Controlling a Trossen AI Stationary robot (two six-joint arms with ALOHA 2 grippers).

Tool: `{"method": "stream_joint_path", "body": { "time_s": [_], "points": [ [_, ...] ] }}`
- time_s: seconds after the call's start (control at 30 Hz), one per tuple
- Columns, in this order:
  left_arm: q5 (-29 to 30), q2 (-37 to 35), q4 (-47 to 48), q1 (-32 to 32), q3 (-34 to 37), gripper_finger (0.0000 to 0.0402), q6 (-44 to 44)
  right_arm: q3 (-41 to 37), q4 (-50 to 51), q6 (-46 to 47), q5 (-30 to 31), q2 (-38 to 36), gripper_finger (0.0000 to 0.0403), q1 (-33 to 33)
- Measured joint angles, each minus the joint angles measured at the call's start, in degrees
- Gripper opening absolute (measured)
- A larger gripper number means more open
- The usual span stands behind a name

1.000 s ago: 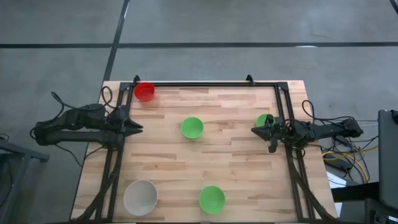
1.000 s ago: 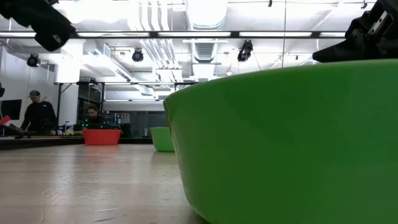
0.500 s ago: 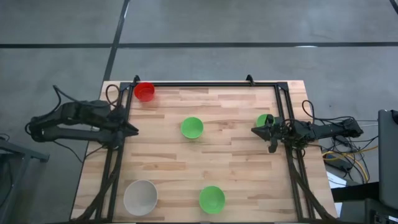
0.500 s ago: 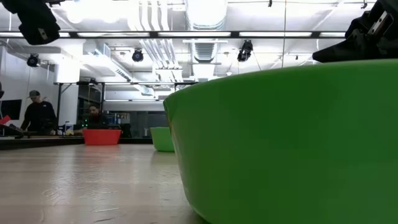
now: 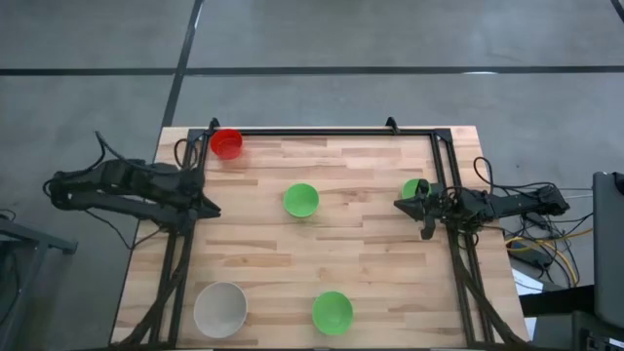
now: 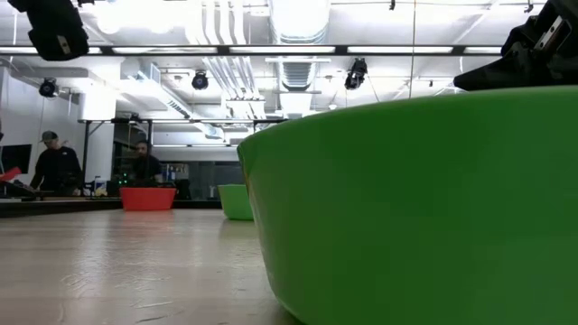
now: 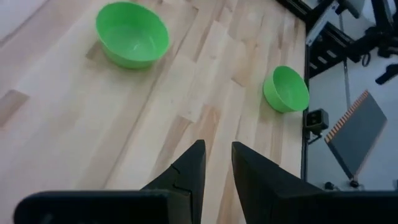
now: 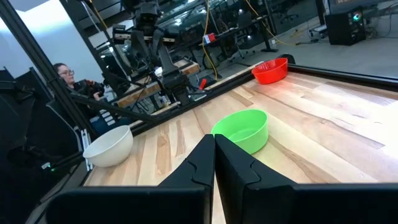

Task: Nest bowls inside each other
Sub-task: Move the gray bowl to the center of the table

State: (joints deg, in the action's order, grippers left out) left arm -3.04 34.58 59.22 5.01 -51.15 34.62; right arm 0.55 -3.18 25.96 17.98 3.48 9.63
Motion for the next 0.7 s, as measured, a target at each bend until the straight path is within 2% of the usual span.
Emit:
{"method": "stream_joint_path", "body": {
  "time_s": [0.17,0.3,0.43,0.7],
  "points": [
    [5.5,-0.5,0.0,7.7,-1.4,0.0083,1.8,0.0,0.0,0.0,0.0,0.0,0.0008,0.0],
    [8.0,-1.0,5.4,13.8,-2.8,0.0083,4.8,0.0,0.0,0.0,0.0,0.0,0.0008,0.0],
    [8.1,-1.3,9.1,18.3,-3.2,0.0083,9.5,0.0,0.0,0.0,0.0,0.0,0.0008,0.0],
    [7.0,1.5,8.2,24.2,-3.5,0.0083,11.2,0.0,0.0,0.0,0.0,0.0,0.0008,0.0]
  ]
}}
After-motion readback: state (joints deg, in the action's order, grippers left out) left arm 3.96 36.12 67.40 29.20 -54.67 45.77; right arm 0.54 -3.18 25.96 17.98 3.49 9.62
